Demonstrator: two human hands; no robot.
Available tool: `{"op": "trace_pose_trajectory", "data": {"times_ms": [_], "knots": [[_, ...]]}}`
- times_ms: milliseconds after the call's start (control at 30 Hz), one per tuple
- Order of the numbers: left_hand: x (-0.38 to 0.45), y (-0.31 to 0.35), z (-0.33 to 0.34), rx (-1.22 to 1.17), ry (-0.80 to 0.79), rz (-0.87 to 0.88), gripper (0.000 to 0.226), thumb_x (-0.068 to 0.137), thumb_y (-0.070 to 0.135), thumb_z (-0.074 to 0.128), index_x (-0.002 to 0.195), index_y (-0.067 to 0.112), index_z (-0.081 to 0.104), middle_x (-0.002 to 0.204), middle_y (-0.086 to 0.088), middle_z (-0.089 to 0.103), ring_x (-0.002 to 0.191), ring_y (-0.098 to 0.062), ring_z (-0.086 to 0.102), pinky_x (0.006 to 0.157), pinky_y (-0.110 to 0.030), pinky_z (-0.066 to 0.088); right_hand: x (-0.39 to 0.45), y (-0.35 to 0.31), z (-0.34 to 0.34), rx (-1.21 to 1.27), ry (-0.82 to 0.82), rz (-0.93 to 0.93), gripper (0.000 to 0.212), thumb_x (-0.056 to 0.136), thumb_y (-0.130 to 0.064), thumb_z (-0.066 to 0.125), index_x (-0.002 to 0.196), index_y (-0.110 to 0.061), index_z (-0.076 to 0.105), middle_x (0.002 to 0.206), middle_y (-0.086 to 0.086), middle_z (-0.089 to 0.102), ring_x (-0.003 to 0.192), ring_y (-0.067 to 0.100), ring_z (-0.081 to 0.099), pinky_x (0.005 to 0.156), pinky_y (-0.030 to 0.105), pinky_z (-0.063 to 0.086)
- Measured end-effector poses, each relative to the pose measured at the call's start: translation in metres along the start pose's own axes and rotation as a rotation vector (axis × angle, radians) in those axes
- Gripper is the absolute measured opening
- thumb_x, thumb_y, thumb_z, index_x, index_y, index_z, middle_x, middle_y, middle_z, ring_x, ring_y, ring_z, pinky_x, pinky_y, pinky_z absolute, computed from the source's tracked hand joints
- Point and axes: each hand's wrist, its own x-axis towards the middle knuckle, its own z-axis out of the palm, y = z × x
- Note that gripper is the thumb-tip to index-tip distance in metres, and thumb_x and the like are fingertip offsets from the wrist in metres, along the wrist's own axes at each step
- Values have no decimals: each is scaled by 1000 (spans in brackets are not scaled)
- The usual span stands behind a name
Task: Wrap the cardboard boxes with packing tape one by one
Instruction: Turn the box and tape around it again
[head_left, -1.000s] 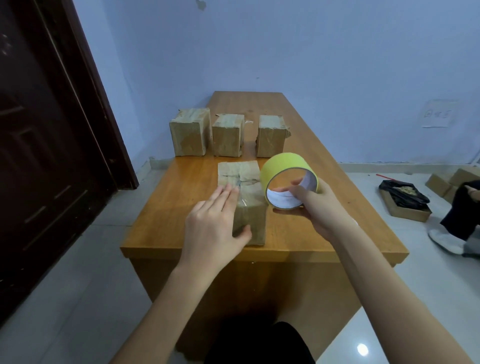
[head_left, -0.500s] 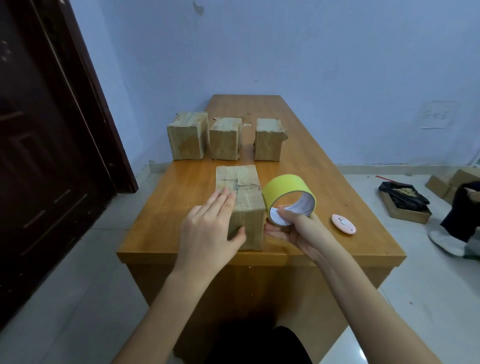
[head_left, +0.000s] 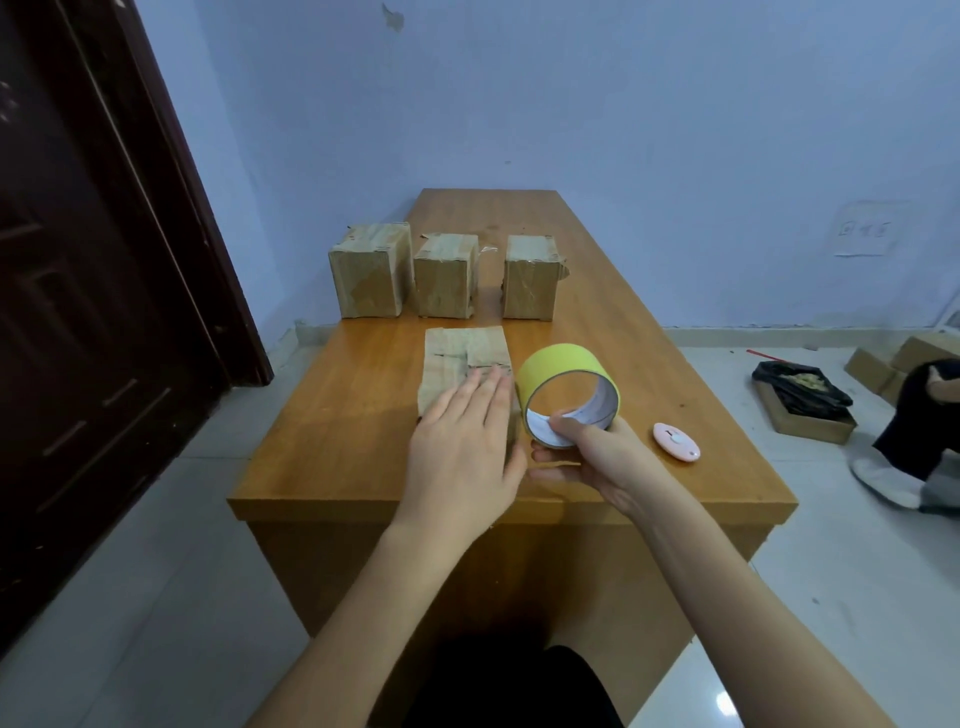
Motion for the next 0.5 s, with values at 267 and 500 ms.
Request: {"op": "trace_pose_trajectory", "data": {"times_ms": [267,500], "knots": [[-7,-17,-17,-446,16,-94,70,91,30,56,146,27,13,150,13,14,134,-2,12,106,-32,14,-2,-5,1,0,-5,14,5,94,-6,56,96,-2,54,85,18,60,56,19,68,51,36,58],[-18,-32,-17,-22,3,-58,48,84,20,66,126,1,54,131,-16,54,125,-28,48,107,-42,24,-4,-8,1,-16,-9,25,5,95,-7,55,96,-3,53,87,17,62,60,20,68,52,37,59]]}}
